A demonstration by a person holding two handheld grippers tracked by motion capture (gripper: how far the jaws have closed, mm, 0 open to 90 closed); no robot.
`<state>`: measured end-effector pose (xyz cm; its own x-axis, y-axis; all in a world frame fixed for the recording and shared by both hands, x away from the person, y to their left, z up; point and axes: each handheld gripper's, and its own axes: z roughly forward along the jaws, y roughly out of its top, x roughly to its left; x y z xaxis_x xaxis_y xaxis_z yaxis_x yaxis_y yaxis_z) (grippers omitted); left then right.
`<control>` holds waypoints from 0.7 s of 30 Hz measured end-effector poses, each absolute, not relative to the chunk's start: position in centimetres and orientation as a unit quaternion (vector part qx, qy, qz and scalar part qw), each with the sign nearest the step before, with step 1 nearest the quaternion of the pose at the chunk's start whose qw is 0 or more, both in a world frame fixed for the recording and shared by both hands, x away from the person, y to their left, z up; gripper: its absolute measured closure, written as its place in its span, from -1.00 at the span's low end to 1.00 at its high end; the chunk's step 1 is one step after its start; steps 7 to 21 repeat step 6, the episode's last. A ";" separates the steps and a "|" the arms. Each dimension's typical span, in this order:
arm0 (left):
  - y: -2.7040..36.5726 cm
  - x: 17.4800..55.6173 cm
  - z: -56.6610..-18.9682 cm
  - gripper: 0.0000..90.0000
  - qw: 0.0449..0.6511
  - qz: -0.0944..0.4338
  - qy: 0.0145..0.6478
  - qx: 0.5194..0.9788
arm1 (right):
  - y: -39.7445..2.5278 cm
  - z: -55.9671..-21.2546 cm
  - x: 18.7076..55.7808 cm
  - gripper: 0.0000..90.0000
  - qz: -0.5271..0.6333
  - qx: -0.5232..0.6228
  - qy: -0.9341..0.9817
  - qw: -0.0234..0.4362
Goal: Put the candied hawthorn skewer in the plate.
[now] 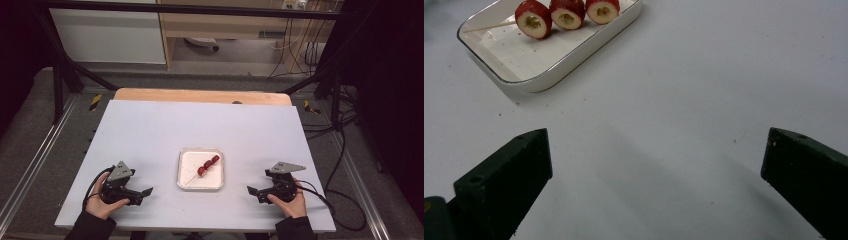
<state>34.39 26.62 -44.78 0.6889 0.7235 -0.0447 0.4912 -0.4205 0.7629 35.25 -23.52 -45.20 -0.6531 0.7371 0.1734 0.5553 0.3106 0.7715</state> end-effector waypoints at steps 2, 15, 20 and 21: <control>26.7 34.4 -44.8 -0.91 0.394 0.148 0.367 0.830 | -23.5 -45.2 35.2 -0.99 0.428 0.402 0.802 0.105; 26.9 34.6 -44.8 -0.91 0.397 0.143 0.369 0.828 | -23.6 -45.1 35.2 -0.99 0.427 0.401 0.804 0.105; 26.9 34.6 -44.8 -0.91 0.397 0.143 0.369 0.828 | -23.6 -45.1 35.2 -0.99 0.427 0.401 0.804 0.105; 26.9 34.6 -44.8 -0.91 0.397 0.143 0.369 0.828 | -23.6 -45.1 35.2 -0.99 0.427 0.401 0.804 0.105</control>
